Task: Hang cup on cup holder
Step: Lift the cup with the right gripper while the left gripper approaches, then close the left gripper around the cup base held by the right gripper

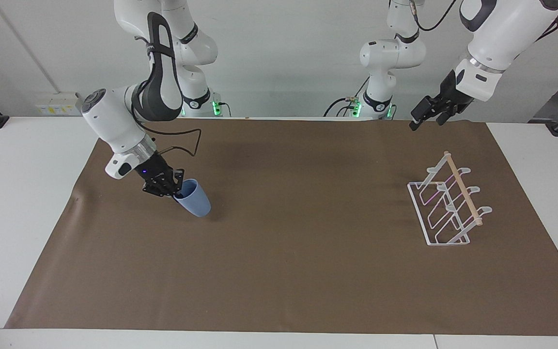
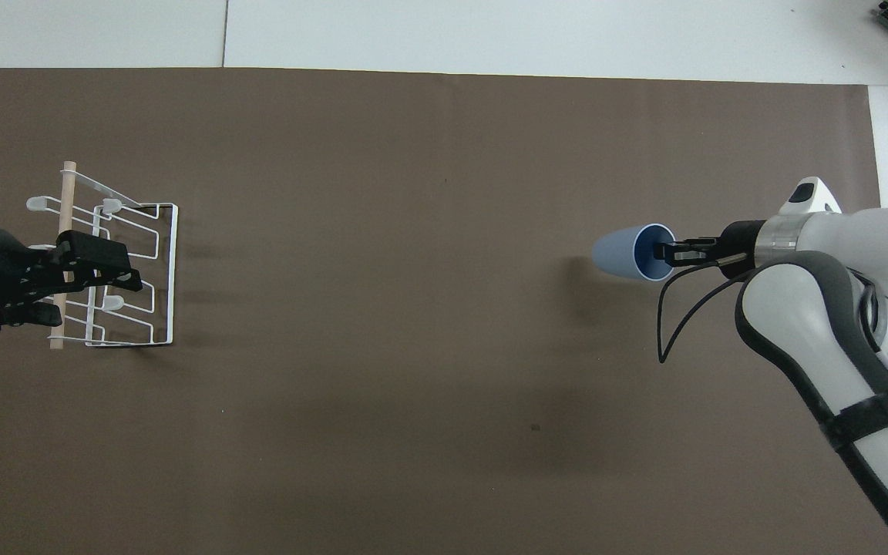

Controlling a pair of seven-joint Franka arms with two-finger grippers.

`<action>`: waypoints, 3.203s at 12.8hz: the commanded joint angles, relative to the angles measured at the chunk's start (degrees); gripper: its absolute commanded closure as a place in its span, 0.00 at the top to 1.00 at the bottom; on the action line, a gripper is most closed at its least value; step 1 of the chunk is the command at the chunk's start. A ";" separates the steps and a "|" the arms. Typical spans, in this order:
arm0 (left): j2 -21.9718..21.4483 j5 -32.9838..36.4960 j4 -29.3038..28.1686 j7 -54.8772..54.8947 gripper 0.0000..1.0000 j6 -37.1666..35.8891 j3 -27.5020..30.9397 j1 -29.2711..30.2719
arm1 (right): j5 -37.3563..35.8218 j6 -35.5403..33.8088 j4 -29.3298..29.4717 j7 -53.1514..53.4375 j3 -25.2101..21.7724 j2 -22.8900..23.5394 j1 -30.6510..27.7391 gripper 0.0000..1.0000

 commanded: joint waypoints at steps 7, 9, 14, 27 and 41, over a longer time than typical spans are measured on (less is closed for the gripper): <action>-2.66 -20.19 -5.62 -40.53 1.00 10.71 0.46 0.33 | 39.84 -2.37 2.05 -8.33 10.42 -0.29 -0.09 0.00; -3.19 -25.55 -7.64 -47.29 1.00 16.14 0.37 0.34 | 48.62 -1.67 3.02 -7.71 13.22 -0.29 -0.09 0.00; -3.90 -35.33 -11.70 -46.64 1.00 23.99 0.19 -3.50 | 60.43 0.86 6.80 -7.27 19.29 -0.03 0.26 0.00; 1.64 -39.47 -10.20 -39.78 1.00 30.42 0.28 -10.29 | 63.26 16.96 12.26 -0.50 32.75 0.50 0.97 0.00; 3.39 -33.05 -7.21 -37.66 0.99 29.09 0.19 -11.35 | 63.25 17.40 12.52 0.46 32.66 0.59 0.97 0.00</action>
